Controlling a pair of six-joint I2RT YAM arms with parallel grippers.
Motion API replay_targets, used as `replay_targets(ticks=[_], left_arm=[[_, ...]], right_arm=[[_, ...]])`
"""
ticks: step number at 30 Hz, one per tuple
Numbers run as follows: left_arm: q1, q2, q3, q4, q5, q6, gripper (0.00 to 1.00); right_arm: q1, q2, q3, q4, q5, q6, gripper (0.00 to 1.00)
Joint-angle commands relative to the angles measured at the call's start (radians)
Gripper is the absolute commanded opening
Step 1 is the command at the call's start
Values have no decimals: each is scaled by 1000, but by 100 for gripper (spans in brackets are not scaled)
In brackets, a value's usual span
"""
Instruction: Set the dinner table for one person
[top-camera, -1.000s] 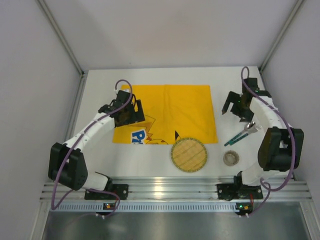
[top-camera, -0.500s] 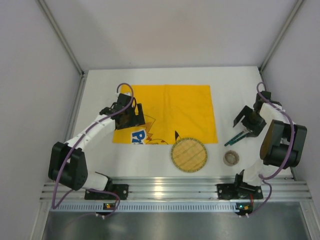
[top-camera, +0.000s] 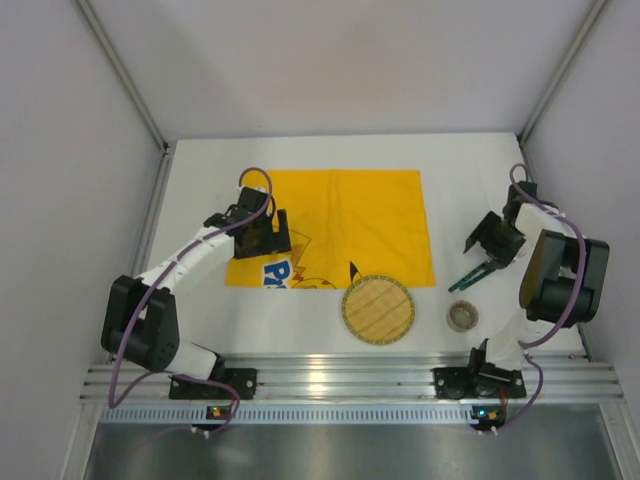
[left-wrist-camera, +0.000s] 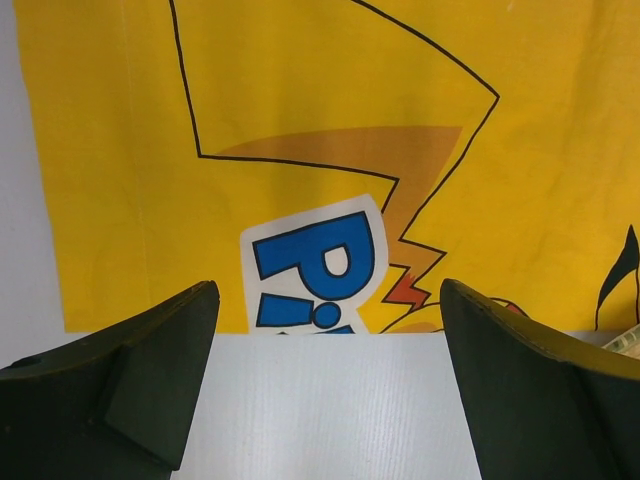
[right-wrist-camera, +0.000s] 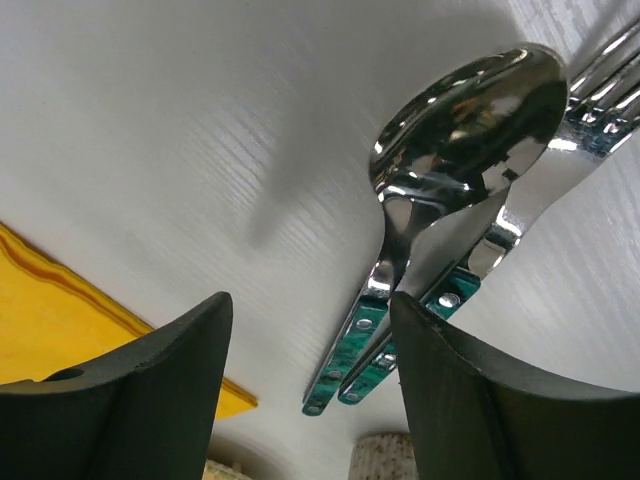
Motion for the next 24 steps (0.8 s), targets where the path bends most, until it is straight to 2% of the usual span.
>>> replay_targets(ticks=[1, 8, 13, 14, 17, 22, 24], left_arm=[[7, 12, 27, 44, -2, 22, 97], [20, 37, 40, 44, 0, 33, 97], [24, 66, 56, 49, 13, 37, 97], [24, 77, 62, 51, 18, 39, 97], [24, 94, 77, 54, 30, 43, 97], [24, 129, 131, 44, 50, 54, 97], [24, 134, 154, 43, 56, 56, 97]], right_arm=[[22, 50, 26, 55, 0, 10, 64], [33, 82, 29, 55, 37, -3, 47], [34, 85, 24, 44, 72, -34, 22], [36, 85, 26, 44, 74, -39, 14], [41, 79, 49, 24, 89, -52, 2], [97, 49, 208, -60, 175, -98, 0], [172, 36, 306, -106, 212, -124, 0]])
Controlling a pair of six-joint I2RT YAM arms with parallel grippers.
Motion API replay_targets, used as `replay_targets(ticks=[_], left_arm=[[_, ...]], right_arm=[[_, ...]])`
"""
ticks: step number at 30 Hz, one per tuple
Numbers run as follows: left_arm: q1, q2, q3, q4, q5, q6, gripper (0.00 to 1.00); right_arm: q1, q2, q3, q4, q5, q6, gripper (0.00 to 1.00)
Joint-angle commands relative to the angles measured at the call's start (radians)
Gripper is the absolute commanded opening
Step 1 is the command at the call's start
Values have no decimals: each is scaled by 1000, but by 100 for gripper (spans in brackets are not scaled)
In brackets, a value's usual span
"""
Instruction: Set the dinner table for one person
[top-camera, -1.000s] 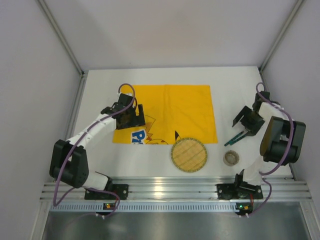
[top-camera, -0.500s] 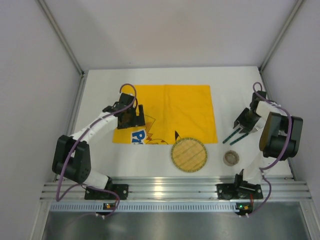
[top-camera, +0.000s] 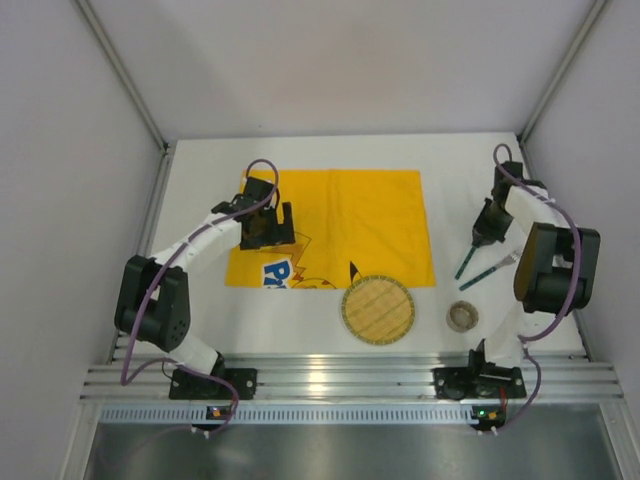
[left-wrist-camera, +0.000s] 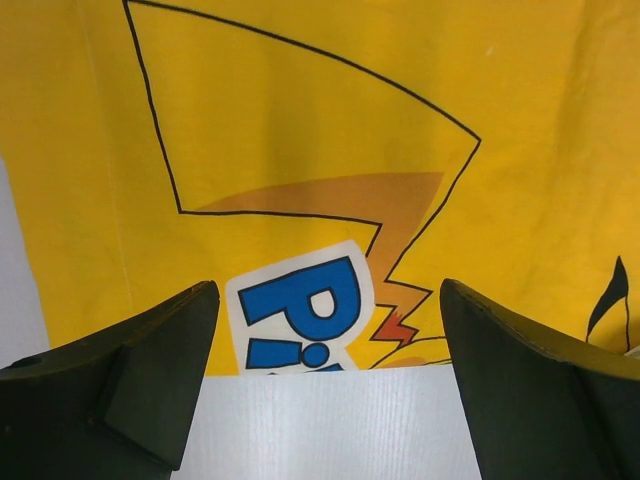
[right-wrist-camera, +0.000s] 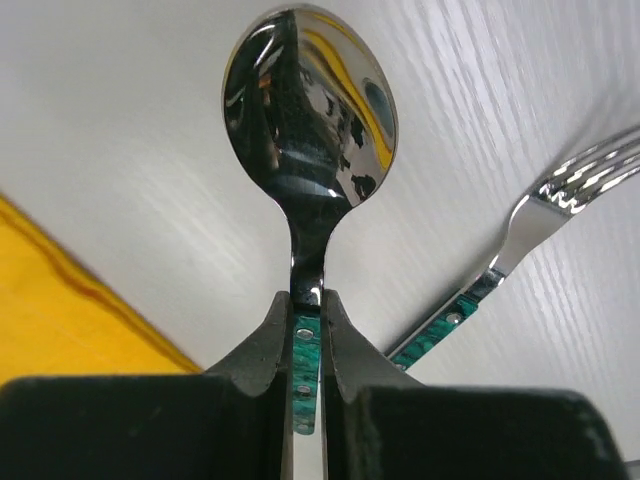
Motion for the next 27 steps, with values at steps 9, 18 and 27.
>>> replay_targets(ticks=[9, 18, 27], left_arm=[[5, -6, 88, 12, 37, 3, 97], [5, -176, 1, -42, -20, -31, 97], [5, -324, -106, -85, -63, -65, 98]], right_arm=[[435, 95, 402, -83, -30, -22, 0], [518, 321, 572, -106, 11, -52, 0], [525, 380, 592, -115, 49, -62, 33]])
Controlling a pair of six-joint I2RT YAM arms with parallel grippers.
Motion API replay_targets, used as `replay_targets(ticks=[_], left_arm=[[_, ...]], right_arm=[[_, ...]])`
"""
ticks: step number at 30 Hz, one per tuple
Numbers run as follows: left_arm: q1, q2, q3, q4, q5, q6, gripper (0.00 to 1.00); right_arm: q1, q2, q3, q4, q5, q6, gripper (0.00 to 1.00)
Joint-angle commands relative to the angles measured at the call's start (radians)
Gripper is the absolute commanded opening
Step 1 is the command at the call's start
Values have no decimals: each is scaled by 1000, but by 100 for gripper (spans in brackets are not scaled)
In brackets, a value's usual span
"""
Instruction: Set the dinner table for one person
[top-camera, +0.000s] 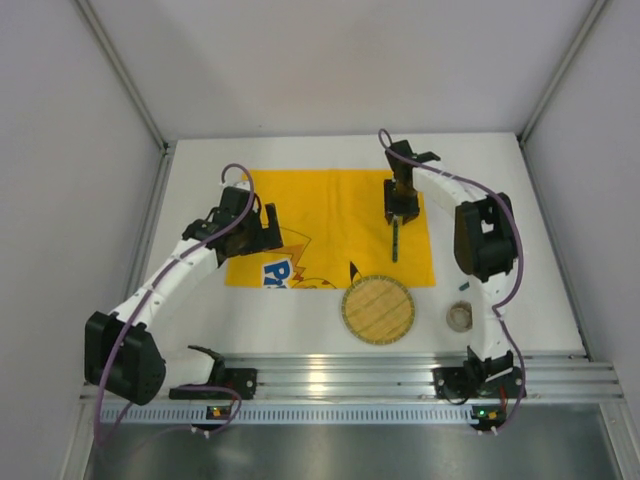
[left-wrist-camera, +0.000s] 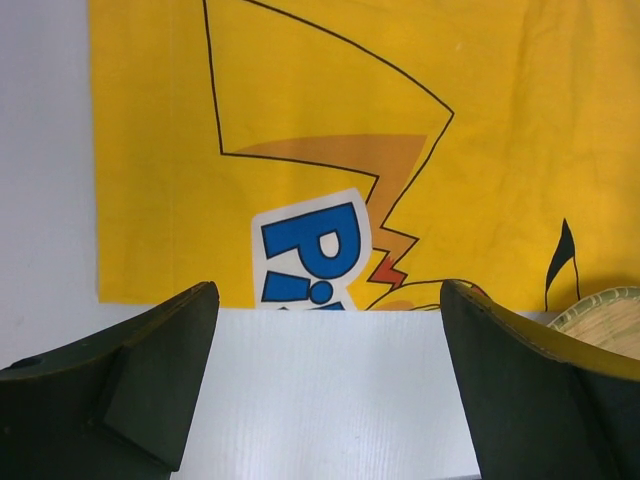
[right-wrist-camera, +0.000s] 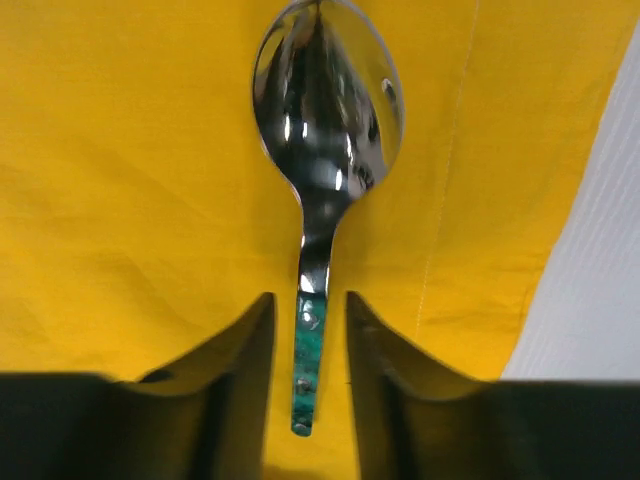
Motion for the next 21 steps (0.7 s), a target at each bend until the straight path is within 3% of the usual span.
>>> replay_targets(ticks=[1, 2, 6, 9, 10, 16, 21], left_arm=[[5, -41, -30, -27, -26, -18, 98], [5, -46, -31, -33, -28, -18, 98], [5, -29, -27, -32, -17, -4, 98], [5, -6, -24, -13, -3, 7, 98], [5, 0, -22, -7, 3, 10, 98], [5, 69, -11, 54, 59, 8, 98], [3, 140, 35, 63, 92, 19, 97]], right_arm=[[3, -22, 62, -25, 53, -11, 44], [2, -33, 59, -28, 63, -12, 55], [-37, -152, 3, -50, 141, -18, 70], [-164, -296, -120, -45, 153, -1, 87], [-252, -333, -157, -41, 136, 0, 99], [-630, -565, -445, -1, 75, 49, 100], [-764, -633, -678, 45, -8, 135, 100]])
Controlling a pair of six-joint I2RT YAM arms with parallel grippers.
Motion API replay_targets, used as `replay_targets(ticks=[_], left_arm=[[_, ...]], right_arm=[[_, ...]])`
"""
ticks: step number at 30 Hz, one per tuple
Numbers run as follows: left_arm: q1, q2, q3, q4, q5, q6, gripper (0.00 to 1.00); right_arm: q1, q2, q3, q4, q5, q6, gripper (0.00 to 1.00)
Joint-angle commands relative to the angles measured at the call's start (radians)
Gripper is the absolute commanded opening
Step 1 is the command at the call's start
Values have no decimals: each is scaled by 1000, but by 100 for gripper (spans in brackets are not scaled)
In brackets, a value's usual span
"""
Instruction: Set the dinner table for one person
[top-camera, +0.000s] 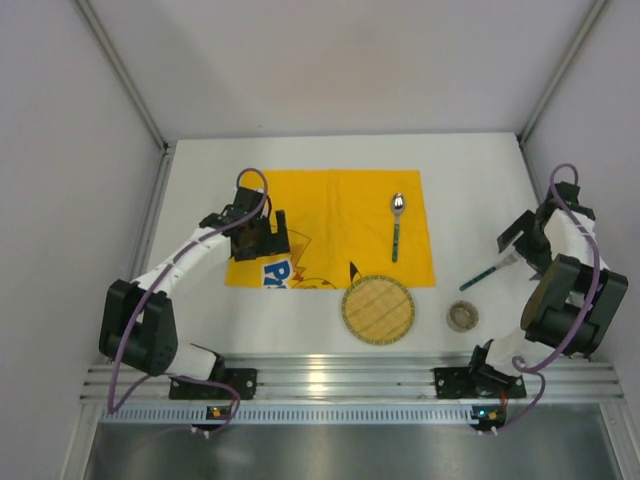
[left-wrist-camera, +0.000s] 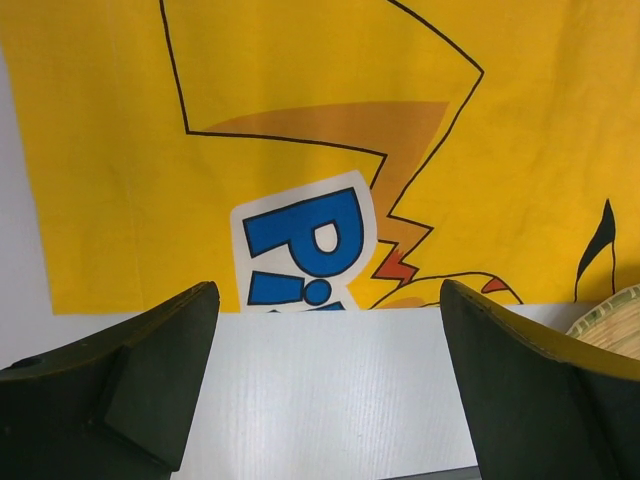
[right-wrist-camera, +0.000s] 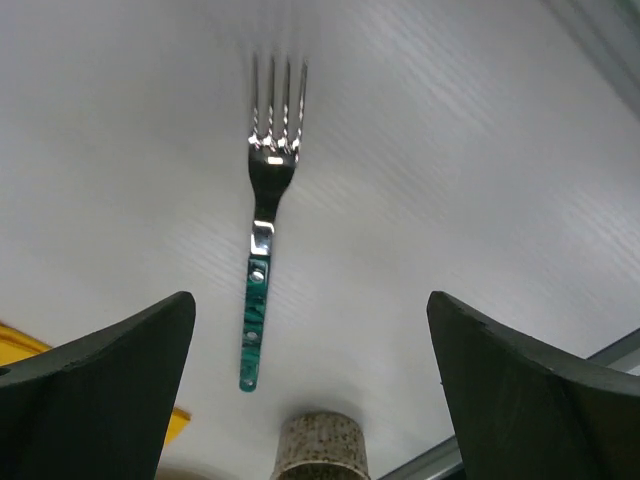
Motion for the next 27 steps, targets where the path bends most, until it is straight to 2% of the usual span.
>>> replay_targets(ticks=[1, 5, 8, 13, 15, 19, 22, 23, 25, 26, 27], left_arm=[[3, 34, 61, 48, 33, 25, 97], [3, 74, 98, 47, 33, 50, 97], [3, 88, 106, 47, 64, 53, 97], [3, 85, 89, 52, 62, 33, 97], [3, 73, 81, 55, 58, 27, 97], [3, 56, 55, 61, 47, 21, 97], [3, 51, 46, 62, 47, 16, 97], [3, 51, 46, 61, 47, 13, 97], [3, 54, 47, 65, 47, 10, 97], [3, 51, 50, 67, 47, 10, 97], [3, 49, 52, 73, 53, 20, 97]], right_arm=[[-24, -12, -110, 25, -109, 60, 100], [-54, 30, -150, 71, -160, 47, 98], [-51, 67, -127, 102, -206, 49, 91], [-35, 133, -86, 122, -211, 52, 89], [-25, 162, -73, 123, -205, 47, 84], [90, 214, -21, 99, -78, 8, 74], [150, 254, 6, 79, -36, -5, 61], [159, 267, 12, 77, -30, -11, 47], [188, 275, 23, 73, -2, -20, 29], [195, 286, 40, 69, 5, -31, 15], [202, 291, 49, 65, 13, -37, 8]])
